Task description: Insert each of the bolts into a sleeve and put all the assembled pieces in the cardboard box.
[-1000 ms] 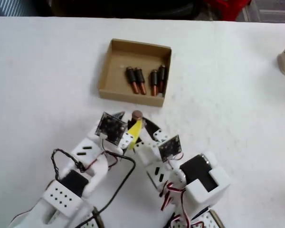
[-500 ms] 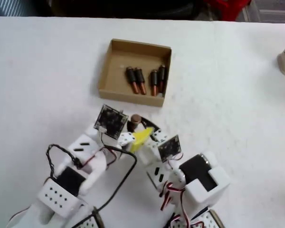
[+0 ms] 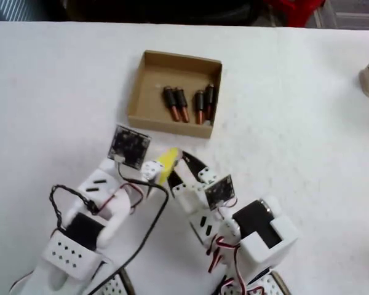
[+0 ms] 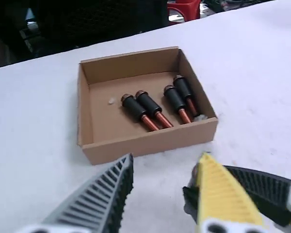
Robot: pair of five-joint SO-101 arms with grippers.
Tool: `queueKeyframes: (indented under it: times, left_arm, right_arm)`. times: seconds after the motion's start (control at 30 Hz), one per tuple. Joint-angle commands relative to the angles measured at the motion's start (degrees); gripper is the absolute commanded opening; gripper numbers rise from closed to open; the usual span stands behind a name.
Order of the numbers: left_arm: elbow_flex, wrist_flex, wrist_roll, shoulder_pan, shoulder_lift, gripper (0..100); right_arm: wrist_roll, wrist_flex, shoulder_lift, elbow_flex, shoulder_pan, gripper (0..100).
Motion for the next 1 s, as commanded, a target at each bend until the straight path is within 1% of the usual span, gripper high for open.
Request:
queueKeyframes:
  times: [0.0,0.03,0.1,0.17,0.27,0.37,0.47,0.57,0.7,0.8,0.97]
  left_arm:
    - [-3.1,0.2,0.2,-5.4,-0.8,10]
    - [-3.1,0.8,-0.4,-7.1,-0.8,7]
    - [-3.2,3.1,-4.4,-10.1,-0.8,2]
    - [-3.2,5.5,-9.0,-12.9,-0.8,3]
    - [-3.1,11.1,-13.5,-17.2,-0.8,3]
    - [-3.0,17.1,-16.2,-22.1,-0.8,3]
    - [-2.3,21.1,-19.3,-27.3,-0.8,3]
    - [1.8,21.5,-21.8,-30.7,-0.8,3]
    - [8.5,21.5,-23.6,-32.5,-0.8,3]
    - [10.2,21.5,-25.5,-34.2,-1.1,3]
    - [14.6,21.9,-25.9,-39.3,-8.7,3]
  right_arm:
    - [-0.2,-1.2,-1.8,0.2,0.7,1.6]
    - [-0.2,-1.2,-1.8,0.2,0.7,1.6]
    - [-0.2,-1.2,-1.9,0.2,1.2,1.6]
    - [-0.2,-1.4,-2.0,0.3,1.7,1.6]
    - [-0.2,-1.4,-2.0,0.3,1.8,1.6]
    - [-0.2,-1.2,-2.0,0.3,1.7,1.6]
    - [-0.2,-1.2,-2.0,0.3,1.7,1.6]
    - [-0.2,-1.2,-2.0,0.3,1.8,1.6]
    - [-0.2,-1.2,-2.0,0.3,1.8,1.6]
    - [-0.2,-1.2,-2.0,0.3,1.8,1.6]
    - [-0.2,-1.2,-2.0,0.3,2.0,1.6]
